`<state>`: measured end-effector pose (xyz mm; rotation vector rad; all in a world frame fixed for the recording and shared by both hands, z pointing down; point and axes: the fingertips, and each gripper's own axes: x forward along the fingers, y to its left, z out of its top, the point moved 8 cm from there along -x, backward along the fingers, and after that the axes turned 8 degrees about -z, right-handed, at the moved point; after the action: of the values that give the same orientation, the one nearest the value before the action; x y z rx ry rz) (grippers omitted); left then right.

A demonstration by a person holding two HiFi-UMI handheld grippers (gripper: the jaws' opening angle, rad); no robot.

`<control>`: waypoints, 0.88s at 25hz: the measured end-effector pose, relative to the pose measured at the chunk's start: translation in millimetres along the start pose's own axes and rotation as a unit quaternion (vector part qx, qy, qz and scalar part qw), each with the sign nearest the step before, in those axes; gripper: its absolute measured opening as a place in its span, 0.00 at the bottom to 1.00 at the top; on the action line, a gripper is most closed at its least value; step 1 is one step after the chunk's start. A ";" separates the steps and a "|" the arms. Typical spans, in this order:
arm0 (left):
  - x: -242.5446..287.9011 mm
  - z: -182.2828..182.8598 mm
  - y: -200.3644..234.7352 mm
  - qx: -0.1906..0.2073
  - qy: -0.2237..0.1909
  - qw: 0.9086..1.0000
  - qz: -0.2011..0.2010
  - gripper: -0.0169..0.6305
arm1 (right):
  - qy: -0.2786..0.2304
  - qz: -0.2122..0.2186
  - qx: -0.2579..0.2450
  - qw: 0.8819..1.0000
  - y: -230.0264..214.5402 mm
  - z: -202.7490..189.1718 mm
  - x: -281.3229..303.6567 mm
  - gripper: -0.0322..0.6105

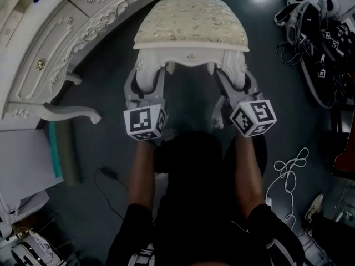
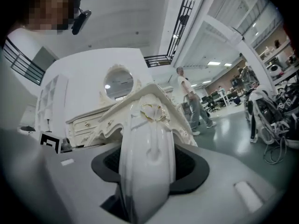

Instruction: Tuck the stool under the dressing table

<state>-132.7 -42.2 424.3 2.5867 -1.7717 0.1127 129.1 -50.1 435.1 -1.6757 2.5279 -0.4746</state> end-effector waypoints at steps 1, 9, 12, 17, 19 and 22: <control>-12.9 1.7 1.7 -0.001 0.001 1.000 0.018 0.41 | 0.006 0.018 -0.001 1.000 6.7 0.1 1.0 0.43; -85.6 -5.0 45.6 -0.007 0.010 0.993 0.120 0.41 | 0.042 0.118 -0.006 0.992 72.8 -20.1 33.9 0.43; -94.8 -15.1 66.2 -0.002 0.008 0.991 0.137 0.41 | 0.042 0.134 -0.007 0.990 90.4 -34.2 51.6 0.43; -104.9 -32.6 97.5 -0.014 -0.007 0.986 0.166 0.41 | 0.046 0.158 -0.028 0.986 117.1 -46.2 81.3 0.43; -105.5 -37.9 101.0 -0.019 -0.010 0.985 0.172 0.41 | 0.048 0.163 -0.033 0.985 119.5 -48.9 86.9 0.43; -106.6 -47.3 102.4 -0.022 -0.013 0.983 0.180 0.41 | 0.050 0.170 -0.040 0.983 119.6 -55.9 92.2 0.43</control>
<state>-269.1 22.1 461.1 2.2208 -2.2041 0.0402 -26.8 -79.2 463.2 -1.2278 2.8601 -0.4416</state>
